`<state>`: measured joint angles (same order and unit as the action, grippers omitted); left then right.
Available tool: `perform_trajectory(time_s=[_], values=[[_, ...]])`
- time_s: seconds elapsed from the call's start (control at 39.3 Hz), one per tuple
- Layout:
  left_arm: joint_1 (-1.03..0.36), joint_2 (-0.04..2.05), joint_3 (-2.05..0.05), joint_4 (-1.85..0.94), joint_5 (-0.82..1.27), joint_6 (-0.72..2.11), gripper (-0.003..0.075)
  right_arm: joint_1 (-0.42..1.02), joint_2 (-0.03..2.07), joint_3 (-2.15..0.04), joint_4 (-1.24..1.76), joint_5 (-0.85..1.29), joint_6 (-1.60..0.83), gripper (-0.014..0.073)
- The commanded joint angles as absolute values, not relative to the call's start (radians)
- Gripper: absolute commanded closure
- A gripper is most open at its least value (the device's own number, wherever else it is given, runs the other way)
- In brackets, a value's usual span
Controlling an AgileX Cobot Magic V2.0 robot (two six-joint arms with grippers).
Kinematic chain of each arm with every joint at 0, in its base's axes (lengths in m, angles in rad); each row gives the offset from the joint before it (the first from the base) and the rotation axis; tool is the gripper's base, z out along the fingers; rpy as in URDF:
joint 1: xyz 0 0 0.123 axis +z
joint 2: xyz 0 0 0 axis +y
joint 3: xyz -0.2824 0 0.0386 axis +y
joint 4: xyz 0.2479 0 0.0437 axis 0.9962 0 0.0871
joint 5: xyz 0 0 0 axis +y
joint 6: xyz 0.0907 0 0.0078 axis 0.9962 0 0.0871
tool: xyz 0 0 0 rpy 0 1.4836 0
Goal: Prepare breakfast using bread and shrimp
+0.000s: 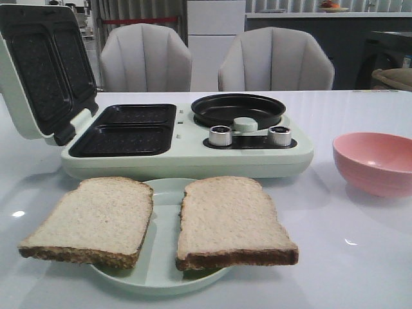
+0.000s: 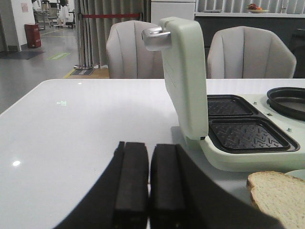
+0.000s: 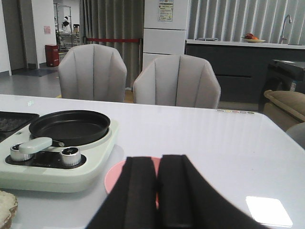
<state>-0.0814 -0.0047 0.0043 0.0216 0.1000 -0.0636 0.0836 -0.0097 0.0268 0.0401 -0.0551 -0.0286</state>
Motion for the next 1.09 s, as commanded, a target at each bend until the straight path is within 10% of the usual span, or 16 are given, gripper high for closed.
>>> perform_trajectory(time_s=[0.0,1.07], values=[[-0.081,-0.02,0.027,0.013,0.021,-0.076,0.0606,0.083,-0.032,0.01,0.028,-0.145,-0.034,0.0424],[-0.081,-0.02,0.027,0.015,-0.16,-0.076,0.0606,0.083,-0.032,0.01,0.028,-0.142,-0.034,0.0424]])
